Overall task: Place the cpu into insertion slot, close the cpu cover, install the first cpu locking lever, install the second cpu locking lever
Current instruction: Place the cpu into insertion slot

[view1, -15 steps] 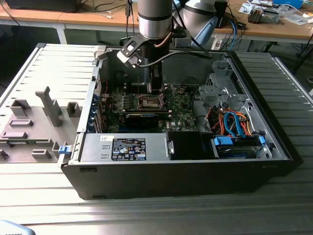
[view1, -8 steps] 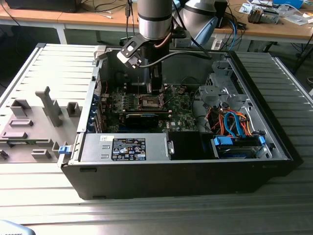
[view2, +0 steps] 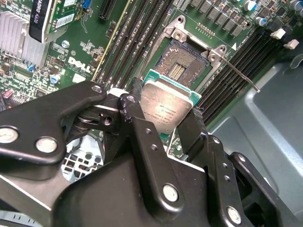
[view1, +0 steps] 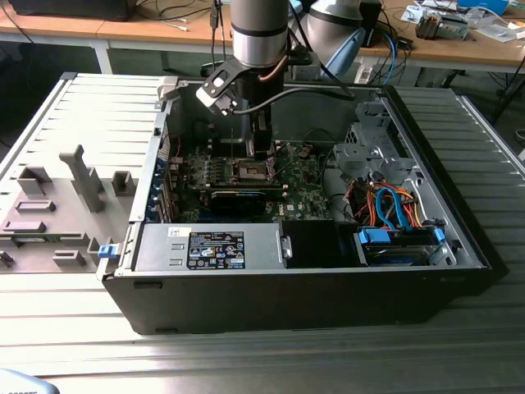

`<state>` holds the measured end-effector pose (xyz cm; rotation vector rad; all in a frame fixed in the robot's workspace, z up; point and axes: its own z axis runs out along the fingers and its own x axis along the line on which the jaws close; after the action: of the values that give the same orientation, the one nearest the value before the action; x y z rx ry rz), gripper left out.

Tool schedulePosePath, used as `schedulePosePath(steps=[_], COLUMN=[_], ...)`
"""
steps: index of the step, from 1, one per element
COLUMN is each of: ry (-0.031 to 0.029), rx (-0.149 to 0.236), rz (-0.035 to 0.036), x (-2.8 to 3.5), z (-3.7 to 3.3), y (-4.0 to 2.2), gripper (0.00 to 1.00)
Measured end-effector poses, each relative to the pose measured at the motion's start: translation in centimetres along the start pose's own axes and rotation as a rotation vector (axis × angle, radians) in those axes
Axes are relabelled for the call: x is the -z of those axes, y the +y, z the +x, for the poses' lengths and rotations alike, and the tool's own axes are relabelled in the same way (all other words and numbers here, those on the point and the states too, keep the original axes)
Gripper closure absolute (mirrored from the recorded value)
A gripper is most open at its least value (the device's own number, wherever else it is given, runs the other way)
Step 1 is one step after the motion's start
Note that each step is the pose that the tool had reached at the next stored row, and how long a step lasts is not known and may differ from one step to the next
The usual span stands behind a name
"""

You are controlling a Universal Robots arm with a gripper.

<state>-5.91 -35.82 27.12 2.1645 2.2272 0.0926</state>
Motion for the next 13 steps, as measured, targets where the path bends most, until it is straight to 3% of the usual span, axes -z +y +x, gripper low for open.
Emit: schedulePosePath(steps=[13], ry=[0.0001], rx=[0.000], rz=[-0.0001], x=[-0.54], z=[-0.01], y=[-0.04], gripper=[0.45])
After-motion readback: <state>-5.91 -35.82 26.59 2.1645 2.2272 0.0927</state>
